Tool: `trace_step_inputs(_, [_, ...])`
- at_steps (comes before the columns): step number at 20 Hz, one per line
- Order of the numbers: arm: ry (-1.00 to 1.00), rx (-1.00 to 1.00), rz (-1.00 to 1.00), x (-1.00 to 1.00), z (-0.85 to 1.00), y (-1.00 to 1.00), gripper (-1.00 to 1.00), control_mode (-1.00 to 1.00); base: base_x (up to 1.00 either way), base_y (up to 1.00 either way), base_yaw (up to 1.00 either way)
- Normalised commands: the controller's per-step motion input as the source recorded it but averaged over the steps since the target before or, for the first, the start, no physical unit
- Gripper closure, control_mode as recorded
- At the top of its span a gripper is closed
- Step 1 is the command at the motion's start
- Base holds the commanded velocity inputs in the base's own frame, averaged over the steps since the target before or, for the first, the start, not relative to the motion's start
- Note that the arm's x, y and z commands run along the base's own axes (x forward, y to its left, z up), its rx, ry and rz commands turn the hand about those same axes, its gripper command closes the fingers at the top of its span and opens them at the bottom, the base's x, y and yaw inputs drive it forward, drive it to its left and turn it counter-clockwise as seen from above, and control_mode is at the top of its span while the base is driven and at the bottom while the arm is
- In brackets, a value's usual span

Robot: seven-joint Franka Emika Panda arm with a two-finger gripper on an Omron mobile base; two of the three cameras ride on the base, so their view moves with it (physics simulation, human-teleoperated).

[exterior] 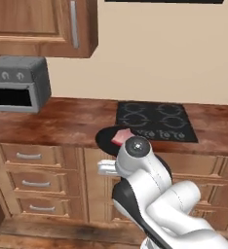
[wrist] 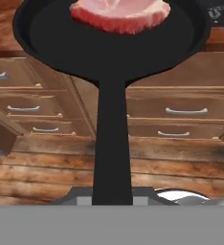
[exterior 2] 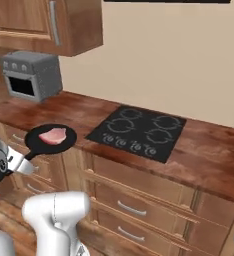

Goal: Pick up the pan with the steak in it and place it on the dining table. Then place the steak on the plate.

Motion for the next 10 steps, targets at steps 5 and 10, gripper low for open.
trace_step_inputs(5, [0.0,0.0,0.0,0.0,0.0,0.0,1.0,1.0,-0.09,0.0,0.5])
trace_step_inputs(10, [0.0,0.0,0.0,0.0,0.0,0.0,1.0,1.0,-0.03,0.0,0.5])
